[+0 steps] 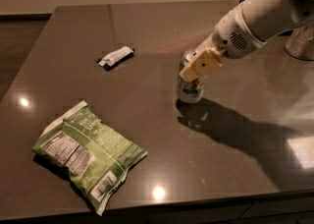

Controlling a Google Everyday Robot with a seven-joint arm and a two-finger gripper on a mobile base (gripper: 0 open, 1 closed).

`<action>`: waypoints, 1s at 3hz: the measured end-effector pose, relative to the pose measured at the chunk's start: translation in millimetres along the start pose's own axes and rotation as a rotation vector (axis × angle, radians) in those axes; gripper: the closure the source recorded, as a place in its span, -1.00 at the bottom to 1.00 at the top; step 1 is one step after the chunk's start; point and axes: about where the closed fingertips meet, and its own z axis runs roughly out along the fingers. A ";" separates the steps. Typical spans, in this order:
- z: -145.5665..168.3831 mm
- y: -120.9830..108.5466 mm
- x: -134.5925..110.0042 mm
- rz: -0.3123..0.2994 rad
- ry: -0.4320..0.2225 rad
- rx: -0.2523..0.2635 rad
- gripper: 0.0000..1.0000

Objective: Move 7up can near green jalapeno chip bag

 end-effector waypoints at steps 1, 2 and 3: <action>14.7 29.9 -20.8 -0.059 -0.012 -0.076 1.00; 33.4 68.0 -40.5 -0.129 -0.030 -0.164 1.00; 43.3 94.0 -53.2 -0.183 -0.043 -0.211 1.00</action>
Offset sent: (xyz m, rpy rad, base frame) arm -0.0529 0.1067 -0.0052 0.0707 0.0472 0.2871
